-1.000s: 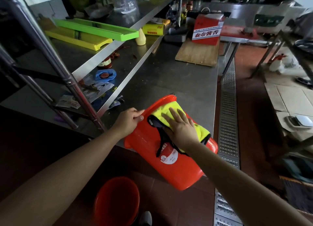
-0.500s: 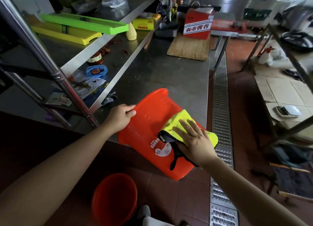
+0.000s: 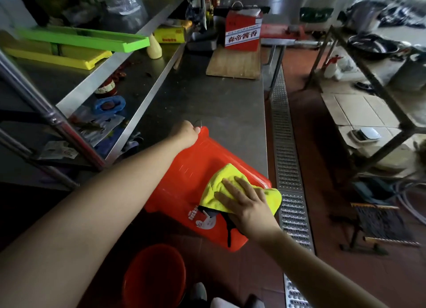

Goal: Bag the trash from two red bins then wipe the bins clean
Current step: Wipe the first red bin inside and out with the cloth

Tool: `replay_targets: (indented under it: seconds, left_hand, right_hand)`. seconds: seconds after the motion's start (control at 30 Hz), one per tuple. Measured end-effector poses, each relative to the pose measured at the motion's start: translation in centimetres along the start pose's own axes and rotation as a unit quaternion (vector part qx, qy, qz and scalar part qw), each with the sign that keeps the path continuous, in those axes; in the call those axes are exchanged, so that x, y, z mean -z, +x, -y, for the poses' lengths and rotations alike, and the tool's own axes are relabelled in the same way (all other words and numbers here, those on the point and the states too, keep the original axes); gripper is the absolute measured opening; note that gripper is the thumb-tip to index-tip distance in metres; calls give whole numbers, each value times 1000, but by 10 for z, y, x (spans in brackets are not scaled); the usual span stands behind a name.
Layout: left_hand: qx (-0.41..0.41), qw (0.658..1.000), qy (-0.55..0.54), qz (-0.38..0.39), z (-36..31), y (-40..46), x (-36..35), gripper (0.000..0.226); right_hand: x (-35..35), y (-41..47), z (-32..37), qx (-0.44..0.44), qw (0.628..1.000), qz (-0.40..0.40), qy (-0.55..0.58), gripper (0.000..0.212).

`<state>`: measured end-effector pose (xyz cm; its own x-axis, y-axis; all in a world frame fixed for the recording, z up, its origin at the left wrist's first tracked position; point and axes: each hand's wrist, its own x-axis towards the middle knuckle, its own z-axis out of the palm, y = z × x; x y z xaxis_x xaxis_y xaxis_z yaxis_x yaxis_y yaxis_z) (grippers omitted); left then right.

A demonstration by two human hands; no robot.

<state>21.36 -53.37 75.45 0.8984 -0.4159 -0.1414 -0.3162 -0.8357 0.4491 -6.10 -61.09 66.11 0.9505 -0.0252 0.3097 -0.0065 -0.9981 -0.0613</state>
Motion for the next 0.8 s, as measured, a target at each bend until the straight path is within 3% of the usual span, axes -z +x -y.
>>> replay_targets:
  seconds: [0.17, 0.47, 0.6, 0.8]
  left_hand:
    - [-21, 997, -69, -15, 9, -2, -10, 33]
    - [-150, 960, -234, -6, 1, -24, -11, 32]
    - [-119, 952, -281, 30, 4, -23, -12, 32]
    - [-148, 961, -223, 74, 1, -2, 3, 33]
  right_hand:
    - [11, 15, 2, -44, 997, -10, 67, 54]
    - [21, 86, -8, -167, 985, -1, 37, 56]
    - [8, 102, -11, -173, 981, 88, 26, 68]
    - [-7, 102, -2, -141, 986, 85, -9, 68]
